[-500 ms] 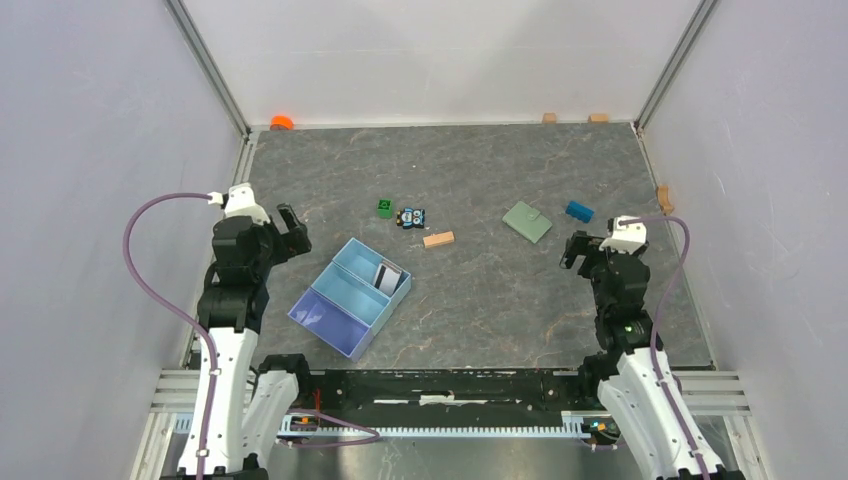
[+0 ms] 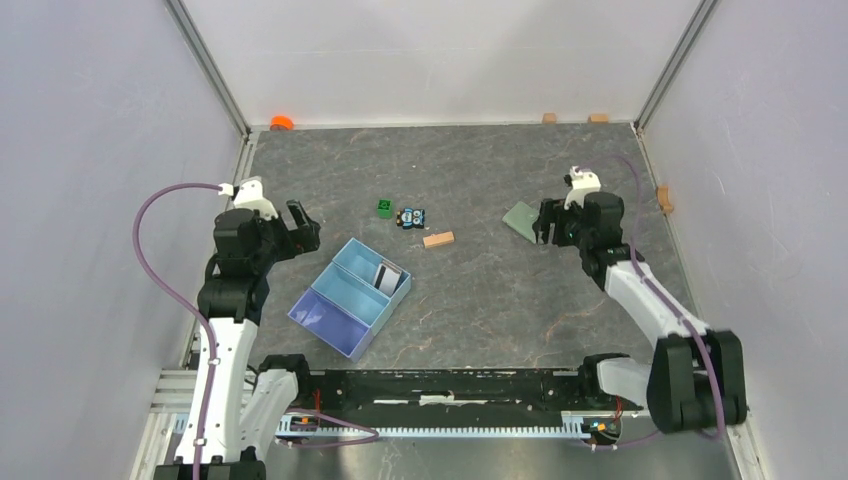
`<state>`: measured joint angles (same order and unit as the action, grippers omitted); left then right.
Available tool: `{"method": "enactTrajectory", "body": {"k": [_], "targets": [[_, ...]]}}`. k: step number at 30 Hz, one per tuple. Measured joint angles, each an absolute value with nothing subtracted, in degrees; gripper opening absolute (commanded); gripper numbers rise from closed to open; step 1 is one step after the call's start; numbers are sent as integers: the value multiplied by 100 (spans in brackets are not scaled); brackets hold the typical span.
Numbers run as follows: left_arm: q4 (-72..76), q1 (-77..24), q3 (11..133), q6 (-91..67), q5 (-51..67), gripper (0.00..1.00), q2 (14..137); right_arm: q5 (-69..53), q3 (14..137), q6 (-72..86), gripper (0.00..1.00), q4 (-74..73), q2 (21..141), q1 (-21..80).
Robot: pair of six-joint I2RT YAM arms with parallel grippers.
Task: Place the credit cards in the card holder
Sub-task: Open the card holder at the center of the board.
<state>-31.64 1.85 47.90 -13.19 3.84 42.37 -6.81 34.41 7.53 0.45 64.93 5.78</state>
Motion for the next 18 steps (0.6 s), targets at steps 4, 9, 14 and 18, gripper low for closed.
{"method": "enactTrajectory", "body": {"k": [4,9,14,18], "targets": [[-3159,185,4788,-1317,558,100,4222,-794,4080,556,78,27,7494,576],[-3155,185,4781,-1317,788,100,4263,-805,4812,325,78,-5,8536,550],[-3146,185,4770,-1317,993,100,4357,-928,5247,209,79,-27,9216,410],[-3142,185,4757,-1317,1103,100,4357,-1129,5798,93,81,-180,9883,318]]}}
